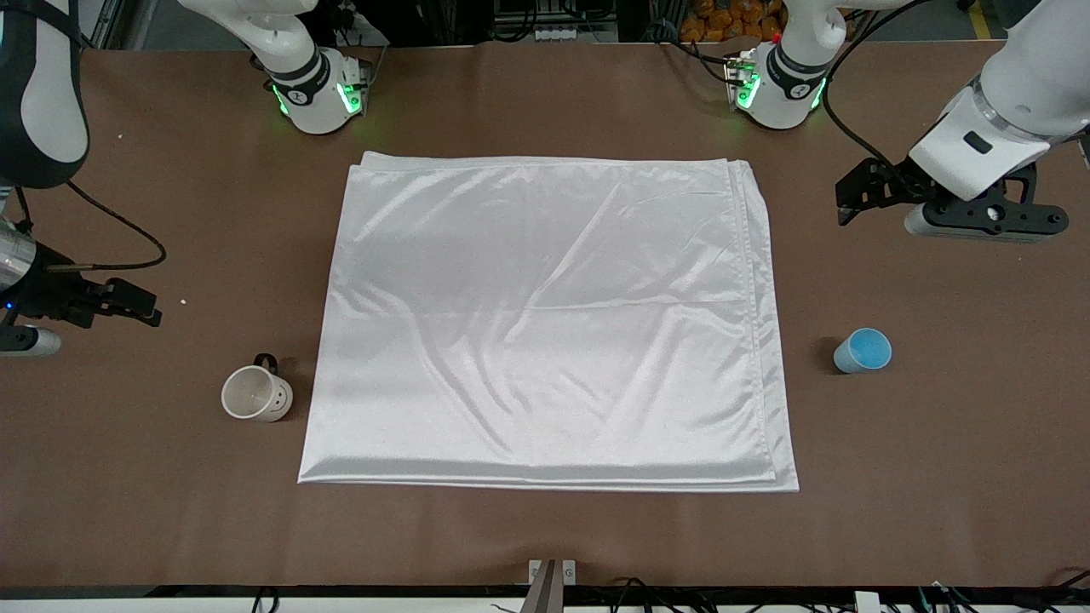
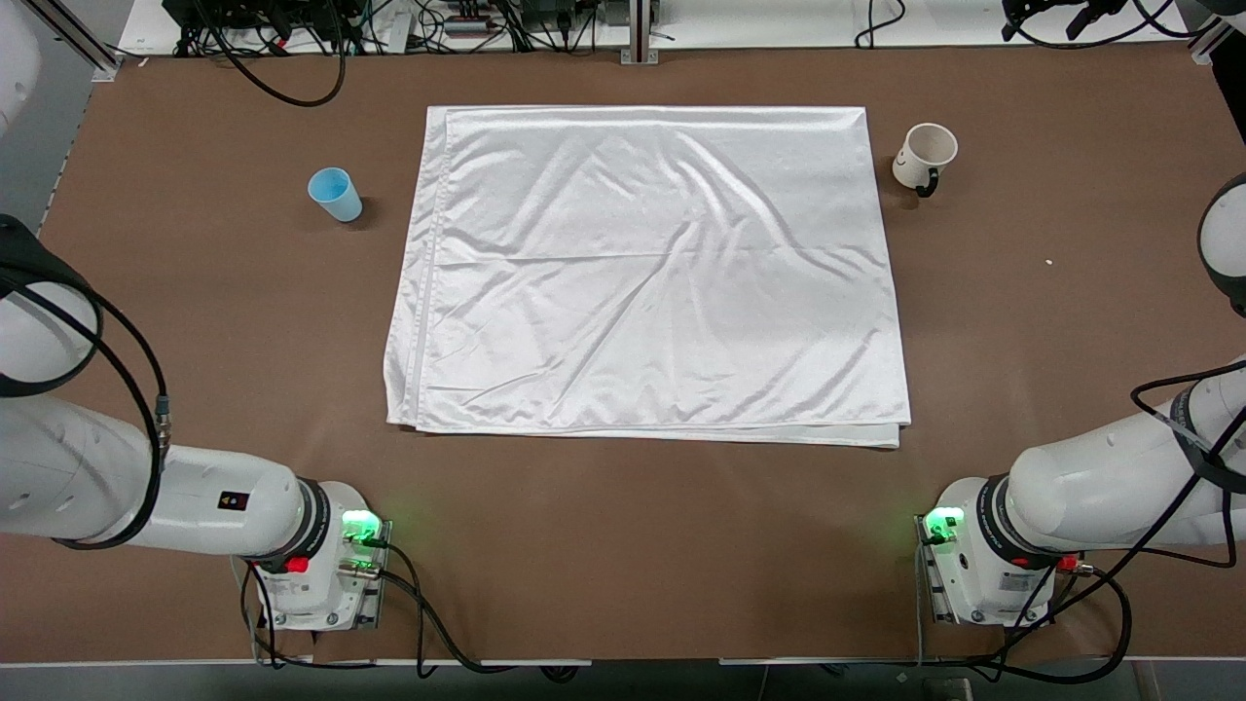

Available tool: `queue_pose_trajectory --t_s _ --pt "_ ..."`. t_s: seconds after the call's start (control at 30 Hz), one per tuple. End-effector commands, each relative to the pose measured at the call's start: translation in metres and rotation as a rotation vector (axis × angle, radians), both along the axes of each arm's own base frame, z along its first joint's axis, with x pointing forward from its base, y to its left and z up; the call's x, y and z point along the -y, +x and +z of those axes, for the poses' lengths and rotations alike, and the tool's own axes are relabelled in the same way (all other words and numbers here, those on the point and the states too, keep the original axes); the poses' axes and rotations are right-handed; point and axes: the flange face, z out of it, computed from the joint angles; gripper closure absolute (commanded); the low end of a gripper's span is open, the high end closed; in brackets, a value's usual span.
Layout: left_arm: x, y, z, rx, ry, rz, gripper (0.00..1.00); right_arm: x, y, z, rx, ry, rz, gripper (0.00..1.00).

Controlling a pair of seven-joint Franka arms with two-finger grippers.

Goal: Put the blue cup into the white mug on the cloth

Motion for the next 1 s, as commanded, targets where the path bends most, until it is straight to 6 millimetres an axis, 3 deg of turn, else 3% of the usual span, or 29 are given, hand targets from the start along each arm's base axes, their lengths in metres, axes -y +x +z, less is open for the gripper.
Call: queue_pose_trajectory --t_s 0.0,0.23,0.5,0.97 --pt "0.0 0.005 -0.004 0.007 0.024 0.014 0.0 -0.011 -0.01 0.023 0.019 0.019 -0.002 0.0" --pt "-0.004 0.007 -0.001 0.015 0.022 0.008 0.0 -0.019 -0.026 0.057 0.029 0.021 0.008 0.0" --pt "-0.006 0.011 -0.001 0.016 0.009 0.029 0.0 -0.023 -0.038 0.073 0.039 0.02 0.012 0.0" --pt "-0.004 0.009 -0.001 0.013 0.013 0.027 0.0 -0.018 -0.042 0.067 0.019 0.021 0.003 0.0"
